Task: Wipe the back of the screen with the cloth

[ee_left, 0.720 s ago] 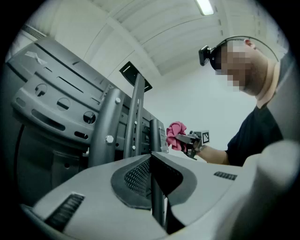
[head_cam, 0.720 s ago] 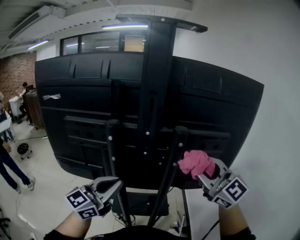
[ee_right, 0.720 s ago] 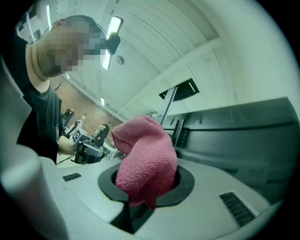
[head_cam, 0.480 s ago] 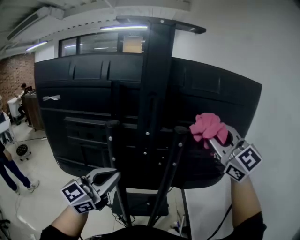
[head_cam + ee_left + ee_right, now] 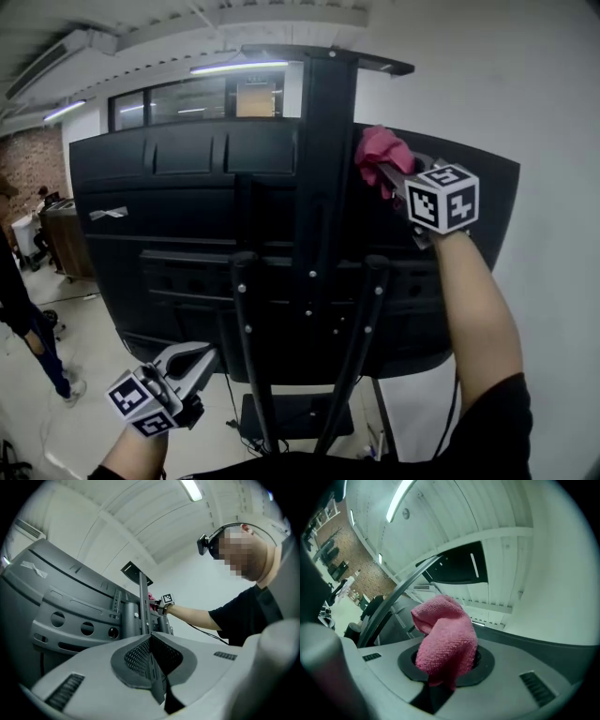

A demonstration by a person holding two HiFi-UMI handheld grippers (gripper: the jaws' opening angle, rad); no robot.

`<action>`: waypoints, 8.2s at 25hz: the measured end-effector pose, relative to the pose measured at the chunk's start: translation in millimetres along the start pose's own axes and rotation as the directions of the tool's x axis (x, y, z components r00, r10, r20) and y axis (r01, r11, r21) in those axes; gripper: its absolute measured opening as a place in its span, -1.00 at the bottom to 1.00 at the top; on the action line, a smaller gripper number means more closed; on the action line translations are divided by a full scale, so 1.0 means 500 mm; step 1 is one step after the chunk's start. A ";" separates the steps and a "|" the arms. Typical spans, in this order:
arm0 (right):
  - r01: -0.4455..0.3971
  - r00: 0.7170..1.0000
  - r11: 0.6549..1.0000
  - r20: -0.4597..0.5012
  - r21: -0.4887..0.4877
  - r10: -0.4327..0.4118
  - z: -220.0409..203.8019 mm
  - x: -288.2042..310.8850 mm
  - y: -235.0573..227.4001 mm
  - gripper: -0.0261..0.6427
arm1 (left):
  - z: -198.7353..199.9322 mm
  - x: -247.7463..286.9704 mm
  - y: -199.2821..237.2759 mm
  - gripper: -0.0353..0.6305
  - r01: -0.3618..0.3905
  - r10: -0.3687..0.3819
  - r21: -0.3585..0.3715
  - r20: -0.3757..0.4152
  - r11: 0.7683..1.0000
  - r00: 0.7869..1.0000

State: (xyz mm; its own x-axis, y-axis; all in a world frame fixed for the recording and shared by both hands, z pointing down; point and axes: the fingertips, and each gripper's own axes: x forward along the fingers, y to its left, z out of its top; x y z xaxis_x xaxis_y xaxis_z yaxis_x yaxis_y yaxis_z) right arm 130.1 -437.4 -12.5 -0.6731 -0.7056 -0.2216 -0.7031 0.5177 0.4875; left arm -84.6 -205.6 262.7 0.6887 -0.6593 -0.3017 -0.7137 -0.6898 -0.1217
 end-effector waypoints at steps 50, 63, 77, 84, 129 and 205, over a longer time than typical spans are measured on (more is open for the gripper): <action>0.428 0.817 0.904 -0.426 -0.006 -0.389 -0.507 -0.468 -0.490 -0.64 | -0.097 0.162 -0.170 -0.90 0.049 -0.055 -0.088 -0.059 0.995 0.997; -0.060 0.980 0.980 -0.197 -0.191 0.021 -0.222 -0.218 0.008 -0.64 | -0.068 0.082 -0.114 -0.90 0.091 -0.097 -0.087 -0.064 0.992 0.993; 0.177 0.934 0.965 -0.342 0.195 -0.103 -0.672 -0.470 -0.298 -0.63 | -0.146 0.218 -0.230 -0.90 0.060 -0.080 -0.133 -0.150 0.989 0.985; 0.396 0.869 0.886 -0.410 0.242 -0.276 -0.783 -0.562 -0.350 -0.63 | -0.167 0.249 -0.202 -0.90 0.047 -0.070 -0.130 -0.183 0.990 0.981; 0.544 0.616 0.825 -0.741 0.153 -0.268 -1.193 -0.704 -0.124 -0.63 | -0.226 0.205 -0.211 -0.90 0.008 -0.056 -0.203 -0.232 0.979 0.971; 0.261 0.911 0.862 -0.185 -0.434 -0.369 0.197 0.366 0.432 -0.63 | 0.167 -0.748 0.443 -0.90 -0.276 0.275 0.043 0.034 0.960 0.961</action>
State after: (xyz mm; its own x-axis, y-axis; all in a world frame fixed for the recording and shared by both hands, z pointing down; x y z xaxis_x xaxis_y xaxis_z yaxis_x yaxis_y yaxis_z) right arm -167.8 -407.0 -31.0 -0.3115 -0.9231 -0.2253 -0.6826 0.0525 0.7289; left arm -510.9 -86.5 269.5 0.4612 -0.8131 -0.3552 -0.8810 -0.4672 -0.0744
